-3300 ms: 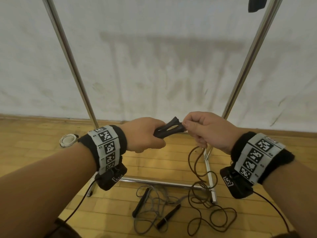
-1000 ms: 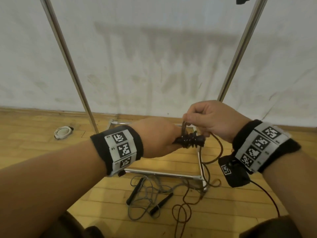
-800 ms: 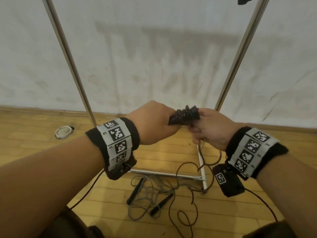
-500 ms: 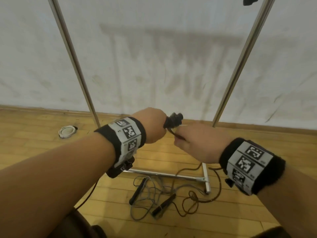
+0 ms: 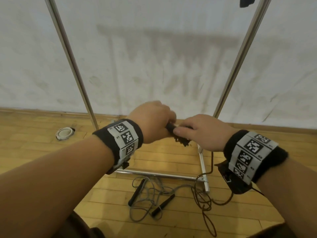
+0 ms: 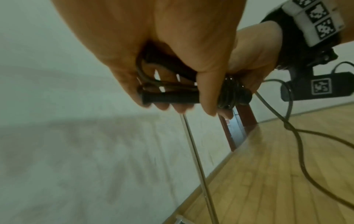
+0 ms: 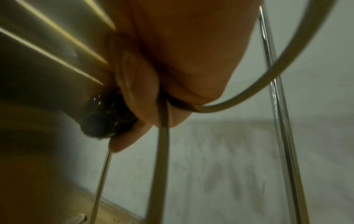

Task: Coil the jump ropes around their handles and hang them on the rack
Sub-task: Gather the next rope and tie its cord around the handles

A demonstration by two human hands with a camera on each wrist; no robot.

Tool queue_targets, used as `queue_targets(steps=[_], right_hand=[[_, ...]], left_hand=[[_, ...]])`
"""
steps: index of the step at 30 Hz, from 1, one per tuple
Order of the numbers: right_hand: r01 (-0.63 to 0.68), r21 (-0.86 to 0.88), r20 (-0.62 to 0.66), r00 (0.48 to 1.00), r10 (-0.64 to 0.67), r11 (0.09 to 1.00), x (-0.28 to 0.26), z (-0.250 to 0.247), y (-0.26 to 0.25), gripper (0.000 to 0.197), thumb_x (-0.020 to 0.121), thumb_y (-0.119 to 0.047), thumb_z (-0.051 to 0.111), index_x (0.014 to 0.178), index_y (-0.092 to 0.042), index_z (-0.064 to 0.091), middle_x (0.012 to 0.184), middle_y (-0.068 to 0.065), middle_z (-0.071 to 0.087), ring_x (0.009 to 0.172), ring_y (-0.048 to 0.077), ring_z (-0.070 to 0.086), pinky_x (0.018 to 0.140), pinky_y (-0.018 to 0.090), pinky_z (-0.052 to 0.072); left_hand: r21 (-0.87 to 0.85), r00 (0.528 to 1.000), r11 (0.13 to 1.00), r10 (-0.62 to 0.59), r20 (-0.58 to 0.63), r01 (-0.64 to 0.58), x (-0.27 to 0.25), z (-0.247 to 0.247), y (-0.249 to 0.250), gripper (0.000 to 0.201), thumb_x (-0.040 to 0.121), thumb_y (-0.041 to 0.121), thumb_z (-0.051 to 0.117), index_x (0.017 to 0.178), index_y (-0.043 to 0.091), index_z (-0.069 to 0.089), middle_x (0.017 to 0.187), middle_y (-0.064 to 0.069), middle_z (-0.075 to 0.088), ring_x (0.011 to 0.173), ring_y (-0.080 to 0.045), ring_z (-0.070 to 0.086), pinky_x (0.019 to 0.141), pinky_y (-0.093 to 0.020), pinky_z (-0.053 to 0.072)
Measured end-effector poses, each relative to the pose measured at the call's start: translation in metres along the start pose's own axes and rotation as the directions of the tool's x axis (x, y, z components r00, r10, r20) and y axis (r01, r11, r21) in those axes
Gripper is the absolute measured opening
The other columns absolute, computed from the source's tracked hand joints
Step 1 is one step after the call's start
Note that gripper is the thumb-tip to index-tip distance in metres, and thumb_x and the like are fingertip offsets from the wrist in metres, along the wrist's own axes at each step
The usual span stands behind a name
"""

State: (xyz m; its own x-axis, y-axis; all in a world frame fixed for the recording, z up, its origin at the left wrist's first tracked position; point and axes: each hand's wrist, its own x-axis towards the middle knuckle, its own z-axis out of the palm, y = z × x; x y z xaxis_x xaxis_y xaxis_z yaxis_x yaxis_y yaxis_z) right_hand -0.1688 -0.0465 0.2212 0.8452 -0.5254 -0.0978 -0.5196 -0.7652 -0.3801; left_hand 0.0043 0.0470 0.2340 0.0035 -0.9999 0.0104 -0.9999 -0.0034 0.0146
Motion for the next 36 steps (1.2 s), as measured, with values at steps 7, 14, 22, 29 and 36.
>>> queue_targets(steps=[7,14,22,29,36], right_hand=[[-0.174,0.282,-0.237,0.94,0.245,0.943,0.003,0.001,0.009,0.059,0.101,-0.061,0.044,0.086,-0.014,0.076,0.085,0.012,0.074,0.08,0.03,0.068,0.076,0.043,0.054],[-0.043,0.076,-0.16,0.986,0.054,0.996,0.004,0.012,-0.021,0.055,0.106,-0.053,0.037,0.073,-0.021,0.067,0.067,-0.003,0.063,0.059,0.009,0.059,0.058,0.029,0.047],[0.059,-0.117,-0.049,0.997,-0.065,0.991,-0.006,0.006,-0.03,0.041,0.11,-0.041,0.027,0.101,-0.025,0.064,0.084,-0.007,0.062,0.077,0.011,0.061,0.077,0.036,0.055],[-0.097,0.361,-0.135,0.979,0.154,0.928,-0.006,-0.005,-0.012,0.047,0.107,-0.051,0.033,0.091,-0.022,0.067,0.063,-0.008,0.062,0.052,0.004,0.052,0.056,0.027,0.044],[-0.106,0.862,0.045,0.99,0.134,0.496,-0.011,-0.006,-0.003,0.062,0.09,-0.07,0.049,0.12,-0.017,0.064,0.066,0.004,0.058,0.04,0.014,0.026,0.041,0.024,0.021]], left_hand=[[-0.602,0.965,0.76,-0.252,0.072,0.244,-0.008,0.013,-0.001,0.087,0.082,0.062,0.08,0.153,0.026,0.046,0.137,0.01,0.063,0.115,-0.008,0.064,0.091,-0.027,0.056],[-0.761,0.969,0.601,-0.179,0.169,0.244,-0.007,0.021,0.01,0.023,0.083,0.038,0.084,0.097,0.023,0.074,0.085,0.004,0.08,0.077,-0.011,0.078,0.077,-0.034,0.066],[-0.786,0.957,0.553,-0.085,0.278,0.277,-0.005,0.023,0.008,0.009,0.095,0.005,0.065,0.1,0.012,0.068,0.088,-0.01,0.074,0.08,-0.028,0.078,0.075,-0.041,0.066],[-0.955,0.913,-0.051,-0.283,0.294,0.292,0.001,0.01,0.001,0.019,0.086,-0.008,0.054,0.1,0.005,0.056,0.081,-0.012,0.056,0.051,-0.017,0.054,0.039,-0.024,0.036],[-0.903,0.915,-0.205,0.228,0.332,0.378,-0.01,0.004,0.009,0.028,0.076,0.0,0.049,0.103,0.008,0.05,0.075,-0.008,0.055,0.05,-0.013,0.049,0.035,-0.018,0.033]])
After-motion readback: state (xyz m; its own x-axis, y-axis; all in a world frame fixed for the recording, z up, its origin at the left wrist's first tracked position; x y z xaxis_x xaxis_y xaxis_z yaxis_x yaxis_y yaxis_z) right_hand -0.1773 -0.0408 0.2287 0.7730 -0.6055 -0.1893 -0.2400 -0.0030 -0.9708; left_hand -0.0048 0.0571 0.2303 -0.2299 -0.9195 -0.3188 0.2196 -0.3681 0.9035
